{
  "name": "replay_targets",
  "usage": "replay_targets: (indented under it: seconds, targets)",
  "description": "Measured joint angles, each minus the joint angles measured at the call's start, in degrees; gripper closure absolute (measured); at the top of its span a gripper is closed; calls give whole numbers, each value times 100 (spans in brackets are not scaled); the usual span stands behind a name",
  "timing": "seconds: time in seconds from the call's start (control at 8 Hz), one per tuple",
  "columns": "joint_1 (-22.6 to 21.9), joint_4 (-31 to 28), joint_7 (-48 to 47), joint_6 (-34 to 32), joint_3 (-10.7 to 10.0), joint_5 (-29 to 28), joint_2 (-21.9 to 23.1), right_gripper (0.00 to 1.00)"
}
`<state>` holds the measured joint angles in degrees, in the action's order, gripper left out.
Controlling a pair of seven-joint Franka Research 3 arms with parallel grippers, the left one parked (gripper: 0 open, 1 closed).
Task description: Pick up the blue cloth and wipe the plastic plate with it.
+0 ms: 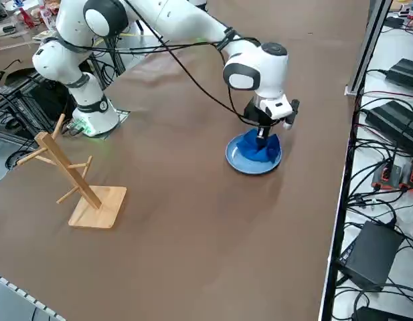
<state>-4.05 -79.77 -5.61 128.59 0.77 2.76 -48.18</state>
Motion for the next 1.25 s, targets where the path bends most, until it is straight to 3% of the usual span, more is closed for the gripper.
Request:
replay_targets:
  seconds: [0.38, 0.88, 1.25]
  targets:
    - [199, 103, 424, 23, -101, 15, -44, 94]
    - [225, 310, 484, -887, -102, 37, 13, 94]
    - [194, 363, 478, -1642, -93, -12, 311, 94]
